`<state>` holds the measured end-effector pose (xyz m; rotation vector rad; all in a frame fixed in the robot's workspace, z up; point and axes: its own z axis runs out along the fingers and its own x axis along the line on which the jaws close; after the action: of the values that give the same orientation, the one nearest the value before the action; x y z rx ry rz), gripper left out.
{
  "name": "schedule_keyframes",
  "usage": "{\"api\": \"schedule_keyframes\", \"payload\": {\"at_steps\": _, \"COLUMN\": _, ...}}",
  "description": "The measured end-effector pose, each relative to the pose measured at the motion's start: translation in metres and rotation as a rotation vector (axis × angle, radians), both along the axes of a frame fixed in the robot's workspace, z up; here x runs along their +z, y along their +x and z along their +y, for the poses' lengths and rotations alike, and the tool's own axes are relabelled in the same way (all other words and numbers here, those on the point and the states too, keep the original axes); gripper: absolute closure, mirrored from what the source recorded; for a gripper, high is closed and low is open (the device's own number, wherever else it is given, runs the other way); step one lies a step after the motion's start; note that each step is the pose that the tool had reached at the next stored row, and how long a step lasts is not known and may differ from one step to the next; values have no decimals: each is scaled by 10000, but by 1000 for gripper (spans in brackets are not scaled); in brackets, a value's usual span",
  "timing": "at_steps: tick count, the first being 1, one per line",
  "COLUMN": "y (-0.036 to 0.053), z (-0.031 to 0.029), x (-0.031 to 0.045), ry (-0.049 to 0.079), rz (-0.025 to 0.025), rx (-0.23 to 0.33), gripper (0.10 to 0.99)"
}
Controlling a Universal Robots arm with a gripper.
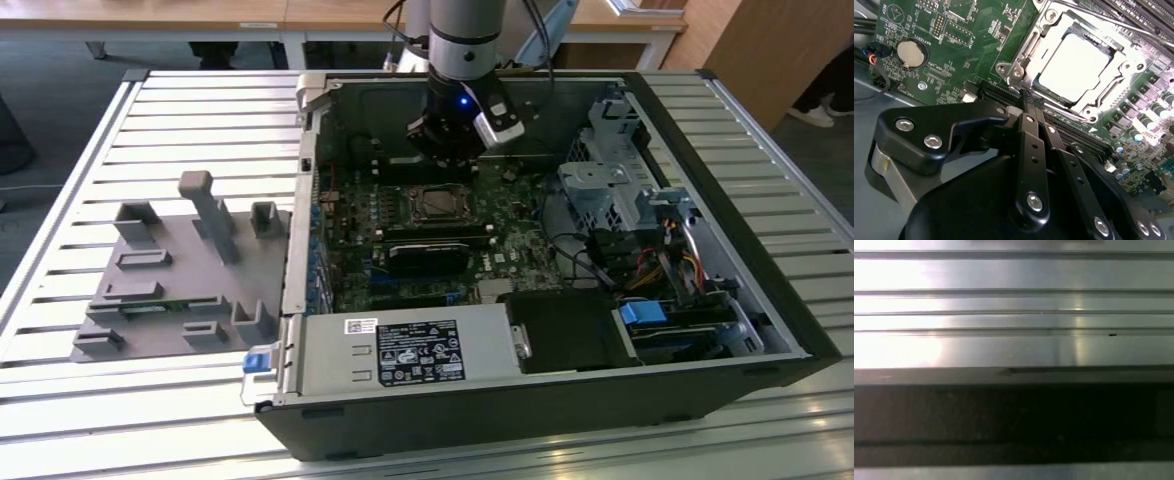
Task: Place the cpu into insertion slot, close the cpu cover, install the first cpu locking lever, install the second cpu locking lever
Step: 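Install the first cpu locking lever, then install the second cpu locking lever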
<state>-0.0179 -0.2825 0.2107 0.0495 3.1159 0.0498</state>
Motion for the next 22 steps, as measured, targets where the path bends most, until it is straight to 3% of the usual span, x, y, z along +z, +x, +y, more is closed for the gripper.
{"api": "schedule_keyframes", "payload": {"at_steps": 22, "y": 6, "z": -50, "x": 0, "ry": -1, "rz": 0, "rx": -9, "gripper": 980}}
